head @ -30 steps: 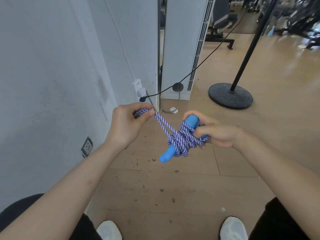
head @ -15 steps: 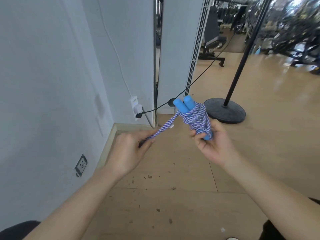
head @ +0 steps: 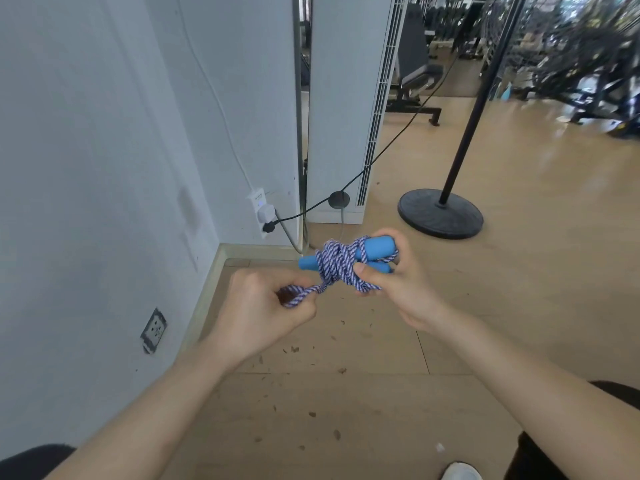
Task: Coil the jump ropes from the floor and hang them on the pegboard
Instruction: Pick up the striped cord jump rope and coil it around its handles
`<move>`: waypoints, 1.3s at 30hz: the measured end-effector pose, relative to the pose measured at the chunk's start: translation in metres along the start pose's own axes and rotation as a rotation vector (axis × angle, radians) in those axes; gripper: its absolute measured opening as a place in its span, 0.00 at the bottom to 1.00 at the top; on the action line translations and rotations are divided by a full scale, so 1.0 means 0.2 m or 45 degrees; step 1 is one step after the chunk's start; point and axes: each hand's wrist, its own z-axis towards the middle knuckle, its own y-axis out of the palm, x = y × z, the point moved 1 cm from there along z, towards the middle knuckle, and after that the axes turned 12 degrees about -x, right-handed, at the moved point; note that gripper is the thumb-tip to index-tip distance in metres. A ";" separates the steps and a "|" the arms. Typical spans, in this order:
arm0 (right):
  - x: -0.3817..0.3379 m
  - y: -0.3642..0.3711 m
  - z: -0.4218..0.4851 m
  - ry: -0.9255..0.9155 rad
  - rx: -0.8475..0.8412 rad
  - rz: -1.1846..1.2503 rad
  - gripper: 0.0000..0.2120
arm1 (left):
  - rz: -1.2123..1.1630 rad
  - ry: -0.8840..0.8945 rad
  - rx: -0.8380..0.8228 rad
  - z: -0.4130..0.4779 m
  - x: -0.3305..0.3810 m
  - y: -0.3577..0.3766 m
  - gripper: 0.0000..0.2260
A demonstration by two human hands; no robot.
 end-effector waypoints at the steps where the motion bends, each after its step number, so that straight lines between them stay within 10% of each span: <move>1: 0.00 0.01 0.00 -0.006 -0.034 -0.049 0.21 | -0.093 0.007 0.041 0.00 0.01 0.00 0.03; 13: 0.00 0.05 -0.05 -0.013 -0.527 -0.464 0.36 | -0.486 -0.001 -0.160 0.04 -0.05 0.07 0.09; 23: 0.01 0.08 -0.04 -0.019 -0.382 -0.160 0.25 | -0.978 -0.205 -0.238 0.04 -0.04 0.11 0.06; 34: 0.12 0.27 -0.13 -0.110 -0.235 -0.401 0.55 | -0.970 -0.492 0.167 0.03 0.09 0.11 0.07; 39: 0.09 0.21 -0.09 -0.149 -0.229 -0.373 0.45 | -1.036 -0.436 0.072 0.04 0.13 0.11 0.11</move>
